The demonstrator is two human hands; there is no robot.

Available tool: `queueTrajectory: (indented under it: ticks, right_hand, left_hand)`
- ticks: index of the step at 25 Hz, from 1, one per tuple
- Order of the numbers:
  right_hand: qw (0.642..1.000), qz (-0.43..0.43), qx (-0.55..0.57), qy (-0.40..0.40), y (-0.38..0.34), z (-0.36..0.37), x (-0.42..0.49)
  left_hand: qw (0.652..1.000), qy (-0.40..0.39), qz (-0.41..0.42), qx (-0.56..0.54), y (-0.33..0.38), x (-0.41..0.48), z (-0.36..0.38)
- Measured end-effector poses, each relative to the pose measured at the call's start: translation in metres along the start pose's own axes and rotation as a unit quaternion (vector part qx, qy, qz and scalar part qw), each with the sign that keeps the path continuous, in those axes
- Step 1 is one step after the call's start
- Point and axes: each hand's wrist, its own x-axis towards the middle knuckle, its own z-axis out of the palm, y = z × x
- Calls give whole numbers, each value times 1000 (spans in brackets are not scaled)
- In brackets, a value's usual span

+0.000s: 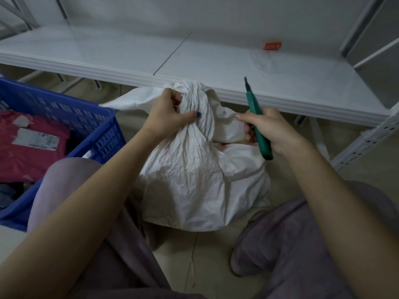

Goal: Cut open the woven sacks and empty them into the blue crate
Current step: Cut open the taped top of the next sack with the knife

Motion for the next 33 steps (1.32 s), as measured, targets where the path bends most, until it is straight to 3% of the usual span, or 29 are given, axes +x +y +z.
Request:
queueTrajectory:
  ticks: [5, 11, 15, 19, 23, 28, 33]
  right_hand:
    - [995, 44, 68, 51, -11, 28, 22]
    - [971, 40, 222, 82, -51, 51, 31]
    - [960, -32, 269, 74, -105, 42, 32]
    - [961, -89, 259, 42, -150, 29, 12]
    - [962, -101, 238, 82, -169, 9, -2]
    - [954, -130, 185, 195, -200, -32, -14]
    - [925, -140, 186, 299, -216, -50, -23]
  left_hand:
    - [987, -40, -1, -157, 3, -20, 11]
    - [975, -98, 35, -194, 19, -28, -4]
    - [963, -30, 4, -268, 58, -7, -22]
    - [924, 53, -56, -374, 96, 16, -40]
    - [960, 126, 3, -249, 124, 25, -66]
    - [959, 217, 73, -169, 154, 26, -123]
    - [949, 306, 54, -46, 173, 37, -143]
